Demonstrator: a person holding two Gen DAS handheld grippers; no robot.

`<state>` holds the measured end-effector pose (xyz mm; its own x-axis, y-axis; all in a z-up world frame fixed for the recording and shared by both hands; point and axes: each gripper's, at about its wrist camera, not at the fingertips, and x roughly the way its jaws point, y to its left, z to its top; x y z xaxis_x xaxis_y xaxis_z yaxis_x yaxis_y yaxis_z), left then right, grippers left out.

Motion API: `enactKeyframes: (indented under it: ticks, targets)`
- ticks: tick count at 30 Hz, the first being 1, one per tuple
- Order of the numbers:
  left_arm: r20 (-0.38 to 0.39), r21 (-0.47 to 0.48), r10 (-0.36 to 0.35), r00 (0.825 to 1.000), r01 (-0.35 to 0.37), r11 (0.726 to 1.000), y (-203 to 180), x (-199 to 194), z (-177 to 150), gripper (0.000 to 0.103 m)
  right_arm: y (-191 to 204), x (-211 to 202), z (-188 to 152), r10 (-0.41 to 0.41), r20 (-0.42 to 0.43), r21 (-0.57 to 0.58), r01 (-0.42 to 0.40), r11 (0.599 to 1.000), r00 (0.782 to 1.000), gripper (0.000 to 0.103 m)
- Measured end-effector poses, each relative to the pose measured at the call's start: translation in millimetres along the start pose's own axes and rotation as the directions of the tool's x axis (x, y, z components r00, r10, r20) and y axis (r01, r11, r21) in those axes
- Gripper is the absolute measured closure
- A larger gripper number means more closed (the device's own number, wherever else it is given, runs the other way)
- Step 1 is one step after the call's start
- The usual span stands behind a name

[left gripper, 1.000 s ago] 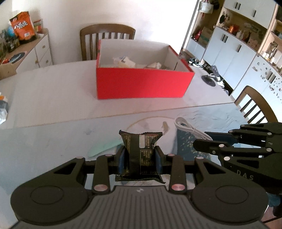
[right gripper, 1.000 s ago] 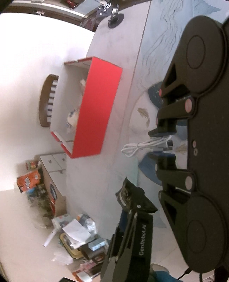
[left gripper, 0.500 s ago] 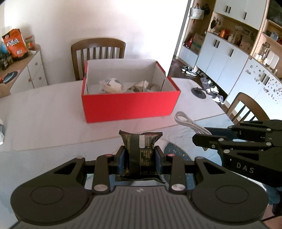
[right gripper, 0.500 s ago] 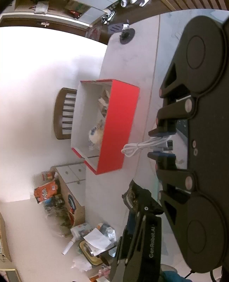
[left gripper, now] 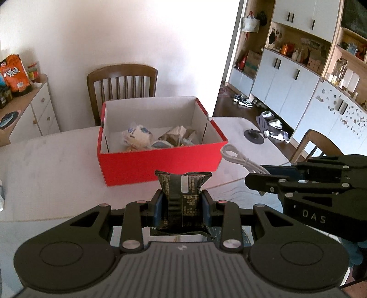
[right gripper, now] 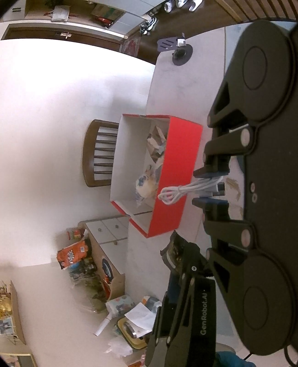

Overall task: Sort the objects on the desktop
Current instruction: 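Lift and carry the black packet and white cable toward the red box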

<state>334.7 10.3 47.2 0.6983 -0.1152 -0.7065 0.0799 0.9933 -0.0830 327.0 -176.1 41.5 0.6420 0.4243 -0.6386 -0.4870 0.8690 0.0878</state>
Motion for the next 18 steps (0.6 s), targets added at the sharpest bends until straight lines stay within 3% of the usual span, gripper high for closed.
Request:
enactKeyframes:
  ticks: [18]
  targets:
    - [0.026, 0.023, 0.012, 1.000, -0.013, 1.000, 2.1, 19.4, 42.3, 0.071, -23.4, 13.2, 40.1, 0.001, 0.015, -0.001, -0.001, 1.000, 1.000, 0.086]
